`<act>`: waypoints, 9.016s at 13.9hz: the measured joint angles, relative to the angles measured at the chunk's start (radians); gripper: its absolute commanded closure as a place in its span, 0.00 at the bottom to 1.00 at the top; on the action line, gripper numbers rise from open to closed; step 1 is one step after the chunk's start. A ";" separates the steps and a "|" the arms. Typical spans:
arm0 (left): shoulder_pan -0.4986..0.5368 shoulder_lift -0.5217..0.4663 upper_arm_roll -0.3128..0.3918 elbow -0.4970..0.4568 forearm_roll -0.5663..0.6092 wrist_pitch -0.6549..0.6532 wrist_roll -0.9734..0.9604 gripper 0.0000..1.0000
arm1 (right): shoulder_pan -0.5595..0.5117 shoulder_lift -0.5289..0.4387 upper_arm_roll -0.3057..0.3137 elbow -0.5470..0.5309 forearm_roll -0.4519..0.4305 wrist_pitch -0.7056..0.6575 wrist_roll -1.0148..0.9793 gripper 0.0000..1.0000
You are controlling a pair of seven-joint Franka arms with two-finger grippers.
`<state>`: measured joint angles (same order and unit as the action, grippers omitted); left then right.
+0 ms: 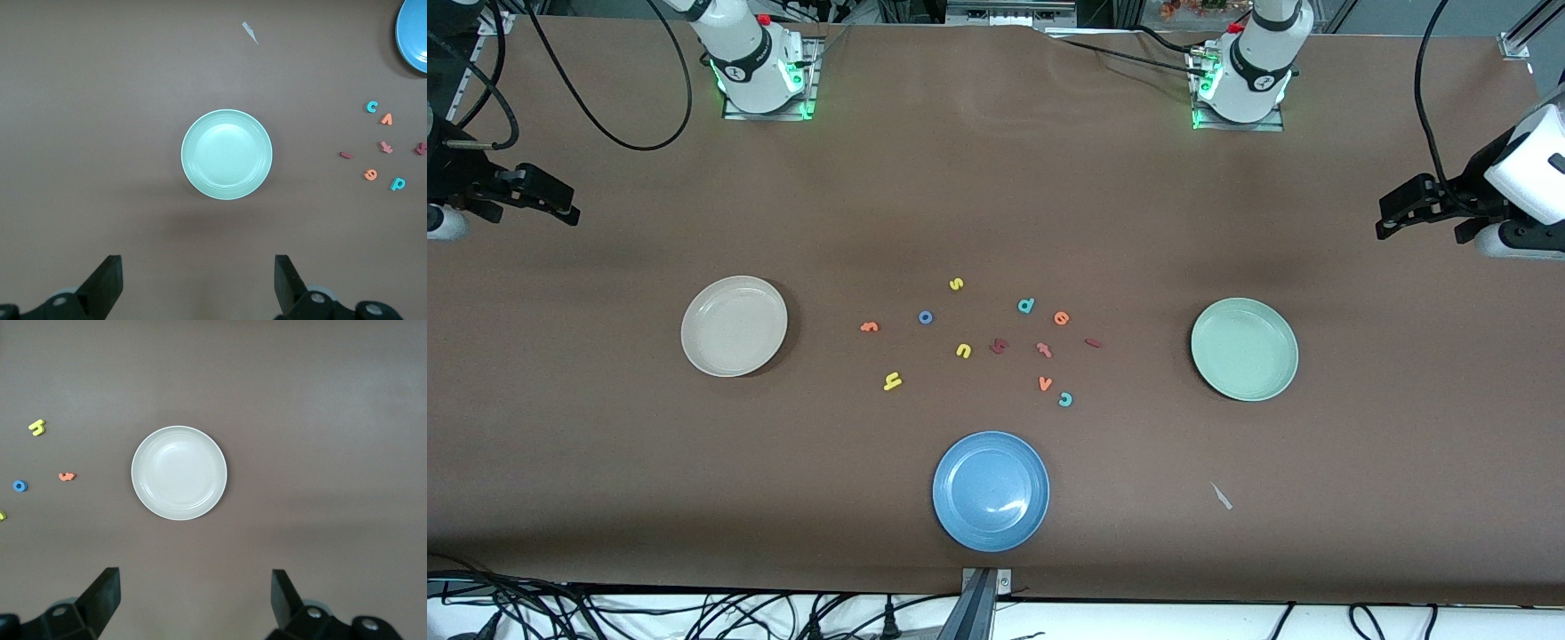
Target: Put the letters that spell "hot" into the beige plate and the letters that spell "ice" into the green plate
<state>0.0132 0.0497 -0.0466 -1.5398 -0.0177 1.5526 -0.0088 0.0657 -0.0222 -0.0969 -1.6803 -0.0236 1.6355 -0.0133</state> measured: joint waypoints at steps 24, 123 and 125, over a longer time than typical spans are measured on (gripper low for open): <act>0.000 0.000 0.000 0.000 0.000 0.000 -0.009 0.00 | 0.000 0.000 0.000 0.000 0.000 0.000 0.000 0.00; -0.419 0.725 -0.013 0.118 -0.079 0.437 -1.236 1.00 | 0.460 0.349 -0.365 -0.506 0.157 0.723 0.062 0.00; -0.381 0.706 -0.012 0.120 -0.079 0.397 -1.103 1.00 | 0.461 0.349 -0.360 -0.500 0.170 0.725 0.118 0.00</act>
<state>-0.3675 0.7556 -0.0583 -1.4202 -0.0968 1.9496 -1.1113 0.5264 0.3264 -0.4572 -2.1805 0.1467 2.3600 0.1048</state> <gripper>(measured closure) 0.930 0.264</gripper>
